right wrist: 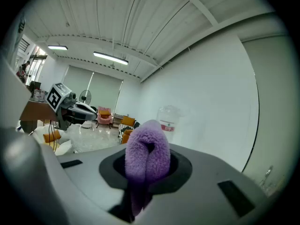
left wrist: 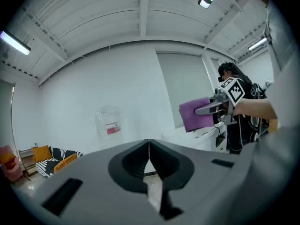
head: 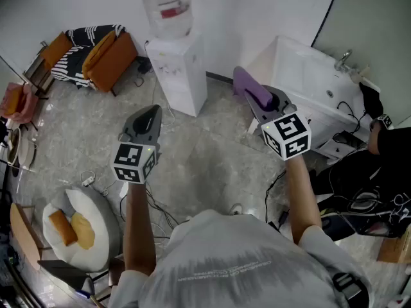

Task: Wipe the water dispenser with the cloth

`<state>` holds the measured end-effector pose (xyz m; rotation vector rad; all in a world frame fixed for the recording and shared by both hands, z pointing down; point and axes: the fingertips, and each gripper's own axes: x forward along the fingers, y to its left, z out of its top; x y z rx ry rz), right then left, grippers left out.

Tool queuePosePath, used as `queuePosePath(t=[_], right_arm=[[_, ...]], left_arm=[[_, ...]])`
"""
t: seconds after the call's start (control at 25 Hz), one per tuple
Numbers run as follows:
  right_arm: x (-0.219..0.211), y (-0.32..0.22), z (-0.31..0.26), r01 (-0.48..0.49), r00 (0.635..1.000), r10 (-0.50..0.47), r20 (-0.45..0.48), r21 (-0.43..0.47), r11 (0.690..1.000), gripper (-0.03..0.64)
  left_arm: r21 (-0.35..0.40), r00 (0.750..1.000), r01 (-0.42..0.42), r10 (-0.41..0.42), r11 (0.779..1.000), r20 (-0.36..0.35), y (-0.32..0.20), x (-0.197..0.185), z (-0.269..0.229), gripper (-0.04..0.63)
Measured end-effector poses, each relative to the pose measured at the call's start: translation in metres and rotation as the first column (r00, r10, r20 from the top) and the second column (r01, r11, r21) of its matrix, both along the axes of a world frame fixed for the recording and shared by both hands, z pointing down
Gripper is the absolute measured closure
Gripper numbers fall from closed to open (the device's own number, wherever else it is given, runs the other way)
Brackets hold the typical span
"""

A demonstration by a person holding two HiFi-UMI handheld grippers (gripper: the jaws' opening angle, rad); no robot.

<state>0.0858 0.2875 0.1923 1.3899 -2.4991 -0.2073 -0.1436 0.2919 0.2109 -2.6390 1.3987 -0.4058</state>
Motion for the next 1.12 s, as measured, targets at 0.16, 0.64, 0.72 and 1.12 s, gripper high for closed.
queuePosePath(t=[0.16, 0.64, 0.72, 1.12], right_arm=[[0.020, -0.005, 0.004, 0.005, 1.000, -0.005, 0.003, -0.001, 1.000, 0.555], [0.092, -0.028, 0.017, 0.027, 1.000, -0.027, -0.012, 0.001, 1.000, 0.555], [0.106, -0.034, 0.021, 0.032, 0.999, -0.032, -0.015, -0.022, 0.999, 0.557], [0.130, -0.085, 0.025, 0.037, 0.998, -0.035, 0.042, -0.050, 0.998, 0.558]], left_arm=[[-0.010, 1.000, 0.013, -0.013, 1.000, -0.012, -0.006, 0.015, 0.004, 0.578], [-0.032, 0.996, 0.090, -0.091, 0.995, -0.026, -0.023, 0.079, 0.022, 0.578], [-0.034, 0.995, 0.098, -0.099, 0.995, -0.028, -0.026, 0.091, 0.023, 0.578], [-0.039, 0.995, 0.099, -0.100, 0.994, -0.010, -0.075, 0.116, 0.026, 0.578]])
